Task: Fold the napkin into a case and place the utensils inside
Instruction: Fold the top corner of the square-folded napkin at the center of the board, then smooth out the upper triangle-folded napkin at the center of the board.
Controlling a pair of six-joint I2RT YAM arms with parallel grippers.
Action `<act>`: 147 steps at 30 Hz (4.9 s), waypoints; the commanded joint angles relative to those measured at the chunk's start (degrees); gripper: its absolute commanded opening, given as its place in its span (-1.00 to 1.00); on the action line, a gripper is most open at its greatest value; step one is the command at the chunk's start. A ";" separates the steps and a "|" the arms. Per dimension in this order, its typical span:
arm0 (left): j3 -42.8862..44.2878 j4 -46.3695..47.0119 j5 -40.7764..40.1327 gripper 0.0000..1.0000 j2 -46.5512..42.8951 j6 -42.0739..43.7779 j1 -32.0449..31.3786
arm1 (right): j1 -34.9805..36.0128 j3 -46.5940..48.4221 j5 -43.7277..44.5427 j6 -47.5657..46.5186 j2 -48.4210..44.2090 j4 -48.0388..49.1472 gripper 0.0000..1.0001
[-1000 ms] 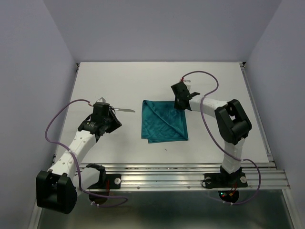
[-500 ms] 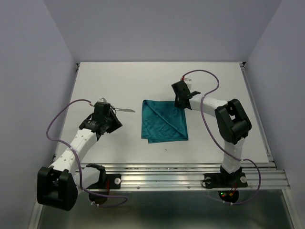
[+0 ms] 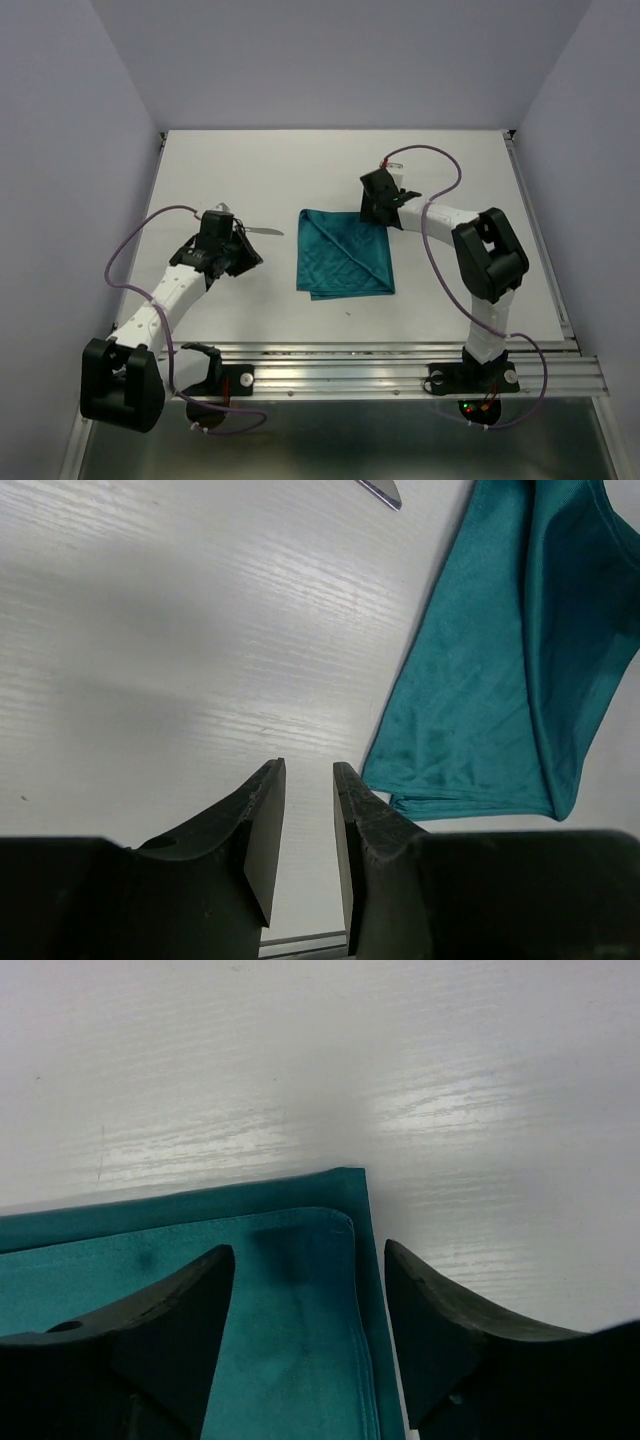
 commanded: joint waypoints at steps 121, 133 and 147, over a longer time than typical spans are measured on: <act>33.55 13.74 -0.31 -1.00 47.66 2.64 -20.56 | 5.84 -22.05 -17.99 7.84 -20.95 -4.94 -0.83; 35.13 12.87 -1.72 -1.00 48.11 3.61 -20.65 | 6.36 -14.67 -20.62 6.96 -19.29 -2.31 -0.82; 35.49 12.78 -0.67 -1.00 46.97 4.49 -20.65 | 6.36 -13.44 -17.73 5.46 -13.46 -0.11 -0.83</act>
